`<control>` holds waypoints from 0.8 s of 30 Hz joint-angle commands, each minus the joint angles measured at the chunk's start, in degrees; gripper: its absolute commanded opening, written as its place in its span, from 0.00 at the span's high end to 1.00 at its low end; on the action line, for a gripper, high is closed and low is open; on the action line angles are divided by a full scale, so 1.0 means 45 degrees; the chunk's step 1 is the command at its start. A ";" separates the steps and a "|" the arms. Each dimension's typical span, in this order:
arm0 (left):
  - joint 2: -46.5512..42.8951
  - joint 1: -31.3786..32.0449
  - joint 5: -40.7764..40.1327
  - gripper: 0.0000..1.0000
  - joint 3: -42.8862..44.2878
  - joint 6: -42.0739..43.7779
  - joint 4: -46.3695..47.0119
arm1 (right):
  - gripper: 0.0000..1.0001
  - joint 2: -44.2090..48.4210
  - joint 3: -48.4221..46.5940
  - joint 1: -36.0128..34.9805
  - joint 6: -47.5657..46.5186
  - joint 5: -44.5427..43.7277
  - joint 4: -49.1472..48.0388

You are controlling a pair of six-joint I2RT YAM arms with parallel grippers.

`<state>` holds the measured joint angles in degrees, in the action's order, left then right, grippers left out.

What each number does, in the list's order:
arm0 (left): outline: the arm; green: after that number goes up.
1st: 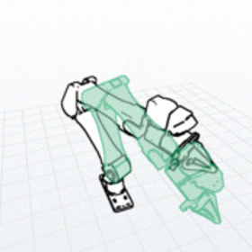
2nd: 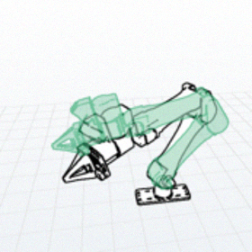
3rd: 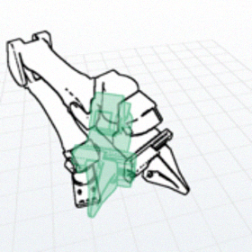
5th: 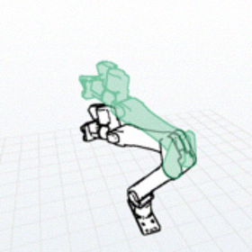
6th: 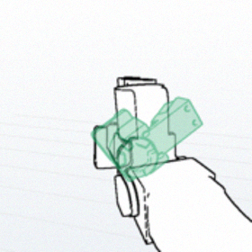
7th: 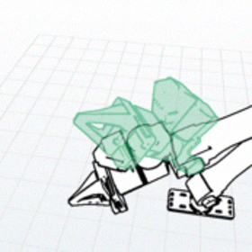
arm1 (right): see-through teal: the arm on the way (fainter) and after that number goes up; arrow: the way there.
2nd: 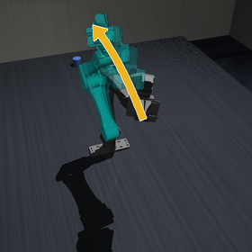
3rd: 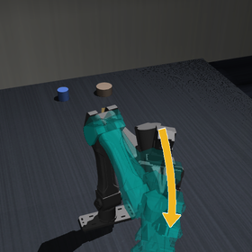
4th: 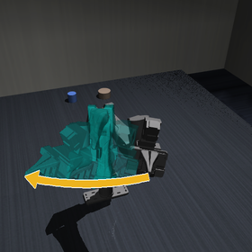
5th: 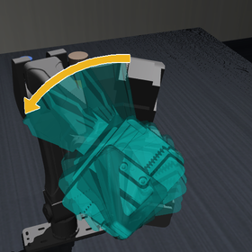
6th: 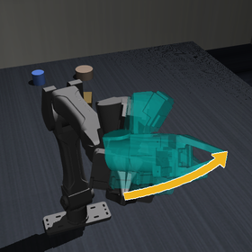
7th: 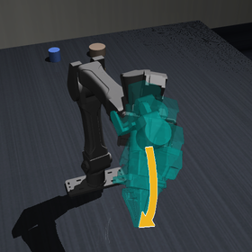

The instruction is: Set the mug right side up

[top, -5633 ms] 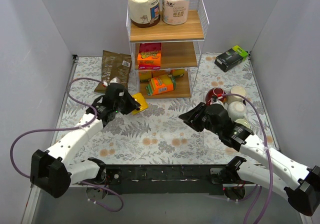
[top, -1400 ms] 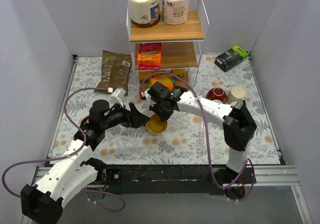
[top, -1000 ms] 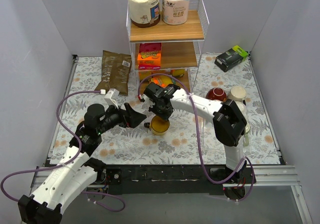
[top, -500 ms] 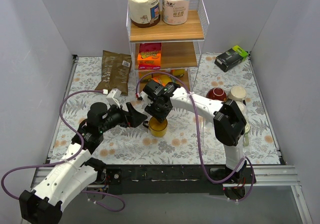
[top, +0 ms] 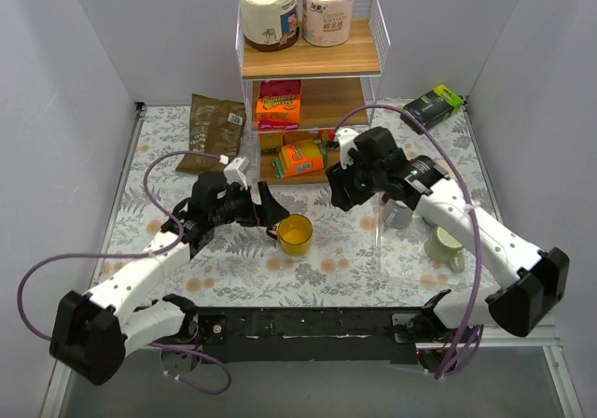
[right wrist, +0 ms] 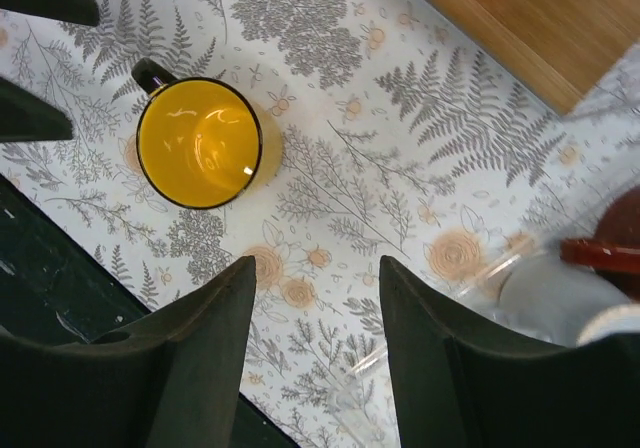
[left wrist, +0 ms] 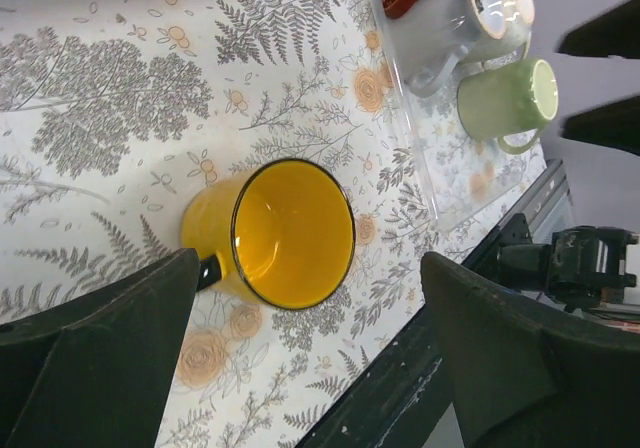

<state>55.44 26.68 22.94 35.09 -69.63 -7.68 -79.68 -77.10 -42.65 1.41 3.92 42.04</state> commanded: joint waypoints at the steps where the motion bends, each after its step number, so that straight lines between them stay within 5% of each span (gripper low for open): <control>1: 0.2420 0.0613 0.0429 0.12 0.1885 0.1482 0.0050 | 0.40 0.1357 0.0960 0.0688 0.0605 0.0652 -0.0574; 12: 0.5160 0.1318 -0.1192 0.35 0.4019 0.4940 -0.2433 | 0.40 0.3155 0.1898 0.1178 0.0370 0.1042 -0.0377; 24: 0.6663 0.1396 -0.0039 0.37 0.4428 0.6136 -0.2942 | 0.40 0.3566 0.2543 0.1510 0.0292 0.1218 -0.0612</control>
<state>84.33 32.51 20.25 52.36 -44.62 -20.36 -64.51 -66.48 -36.32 2.98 8.12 41.71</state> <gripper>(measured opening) 0.640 0.599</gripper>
